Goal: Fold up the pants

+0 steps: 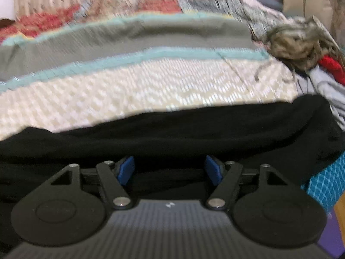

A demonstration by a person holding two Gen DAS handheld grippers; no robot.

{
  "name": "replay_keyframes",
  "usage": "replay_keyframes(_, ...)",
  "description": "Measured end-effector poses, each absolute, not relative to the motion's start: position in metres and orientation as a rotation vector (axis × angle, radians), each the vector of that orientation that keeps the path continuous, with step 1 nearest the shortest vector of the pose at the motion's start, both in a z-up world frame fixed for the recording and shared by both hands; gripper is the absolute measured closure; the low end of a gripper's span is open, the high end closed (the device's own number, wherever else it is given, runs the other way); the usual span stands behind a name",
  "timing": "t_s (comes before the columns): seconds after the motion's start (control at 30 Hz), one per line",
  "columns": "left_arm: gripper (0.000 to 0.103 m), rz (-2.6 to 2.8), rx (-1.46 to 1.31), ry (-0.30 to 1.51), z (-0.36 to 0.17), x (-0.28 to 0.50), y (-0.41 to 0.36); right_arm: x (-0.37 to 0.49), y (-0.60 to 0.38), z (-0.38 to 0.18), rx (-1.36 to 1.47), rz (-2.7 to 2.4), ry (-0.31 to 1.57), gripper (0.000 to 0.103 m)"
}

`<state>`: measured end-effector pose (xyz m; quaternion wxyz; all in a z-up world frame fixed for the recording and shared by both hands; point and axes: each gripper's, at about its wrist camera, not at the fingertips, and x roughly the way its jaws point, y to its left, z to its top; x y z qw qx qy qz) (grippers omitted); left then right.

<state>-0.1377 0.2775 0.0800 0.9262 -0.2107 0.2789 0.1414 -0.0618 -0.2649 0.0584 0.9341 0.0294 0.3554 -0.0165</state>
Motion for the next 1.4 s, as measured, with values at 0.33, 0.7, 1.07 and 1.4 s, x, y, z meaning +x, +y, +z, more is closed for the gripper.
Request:
replay_keyframes(0.33, 0.014, 0.094, -0.805, 0.909, 0.035, -0.160, 0.291, -0.083, -0.174, 0.105, -0.043, 0.704, 0.688, 0.030)
replay_keyframes(0.7, 0.065, 0.083, -0.787, 0.968, 0.036, -0.122, 0.277, -0.089, -0.013, 0.090, -0.299, 1.333, 0.847, 0.016)
replay_keyframes(1.07, 0.069, 0.001, -1.008, 0.891, 0.048, -0.116, 0.288, -0.078, -0.001, 0.126, -0.420, 1.078, 0.615, 0.092)
replay_keyframes(1.4, 0.051, 0.137, -0.662, 0.710, 0.027, -0.129, 0.263, -0.130, 0.004, 0.067, -0.749, 0.982, 0.257, 0.091)
